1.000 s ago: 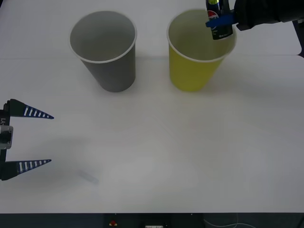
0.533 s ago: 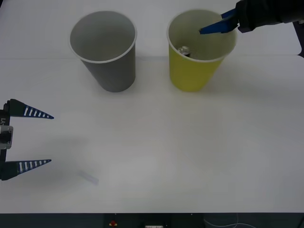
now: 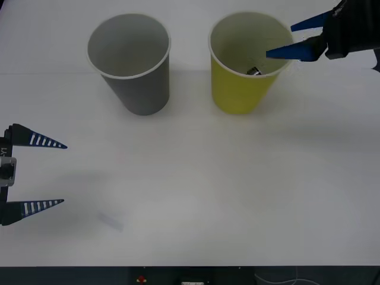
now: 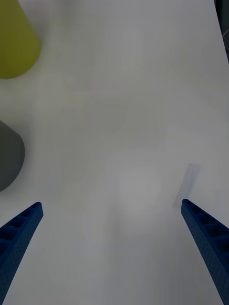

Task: Put the can into the green bin and the plastic bottle into the gray bin

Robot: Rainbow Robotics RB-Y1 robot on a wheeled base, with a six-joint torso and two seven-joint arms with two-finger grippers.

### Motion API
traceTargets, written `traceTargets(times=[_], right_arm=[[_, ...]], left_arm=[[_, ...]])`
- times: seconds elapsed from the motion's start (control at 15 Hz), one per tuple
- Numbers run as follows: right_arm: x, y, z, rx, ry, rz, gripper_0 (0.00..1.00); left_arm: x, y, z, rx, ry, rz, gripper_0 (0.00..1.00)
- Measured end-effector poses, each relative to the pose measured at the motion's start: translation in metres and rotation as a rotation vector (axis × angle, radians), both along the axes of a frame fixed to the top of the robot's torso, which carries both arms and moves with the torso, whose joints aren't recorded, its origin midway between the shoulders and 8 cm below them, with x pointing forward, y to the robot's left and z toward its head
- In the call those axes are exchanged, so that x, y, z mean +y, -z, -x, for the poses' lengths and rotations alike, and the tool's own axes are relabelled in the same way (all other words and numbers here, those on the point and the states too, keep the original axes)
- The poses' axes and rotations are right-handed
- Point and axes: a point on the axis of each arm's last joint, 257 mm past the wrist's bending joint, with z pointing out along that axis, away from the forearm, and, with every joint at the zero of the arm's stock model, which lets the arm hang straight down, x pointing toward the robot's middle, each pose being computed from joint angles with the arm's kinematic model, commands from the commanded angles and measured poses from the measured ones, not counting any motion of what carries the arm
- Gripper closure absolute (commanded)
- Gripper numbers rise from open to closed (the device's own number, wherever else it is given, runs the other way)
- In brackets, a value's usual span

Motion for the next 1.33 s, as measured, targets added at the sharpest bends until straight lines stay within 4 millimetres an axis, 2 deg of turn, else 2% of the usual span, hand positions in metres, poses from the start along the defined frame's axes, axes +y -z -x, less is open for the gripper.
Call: traceTargets(times=[0.27, 0.53, 0.73, 1.07, 1.33], right_arm=[[-0.017, 0.017, 0.052, -0.065, -0.075, 0.056, 0.00], [-0.046, 0.046, 0.104, -0.087, -0.180, 0.164, 0.00], [-0.067, 0.067, 0.135, -0.087, -0.247, 0.232, 0.00], [-0.101, 0.100, 0.169, -0.099, -0.326, 0.321, 0.00], [-0.125, 0.118, 0.175, -0.116, -0.352, 0.322, 0.00]], left_arm=[[0.000, 0.000, 0.000, 0.000, 0.000, 0.000, 0.00], [0.000, 0.000, 0.000, 0.000, 0.000, 0.000, 0.00], [0.000, 0.000, 0.000, 0.000, 0.000, 0.000, 0.00], [0.000, 0.000, 0.000, 0.000, 0.000, 0.000, 0.00], [0.000, 0.000, 0.000, 0.000, 0.000, 0.000, 0.00]])
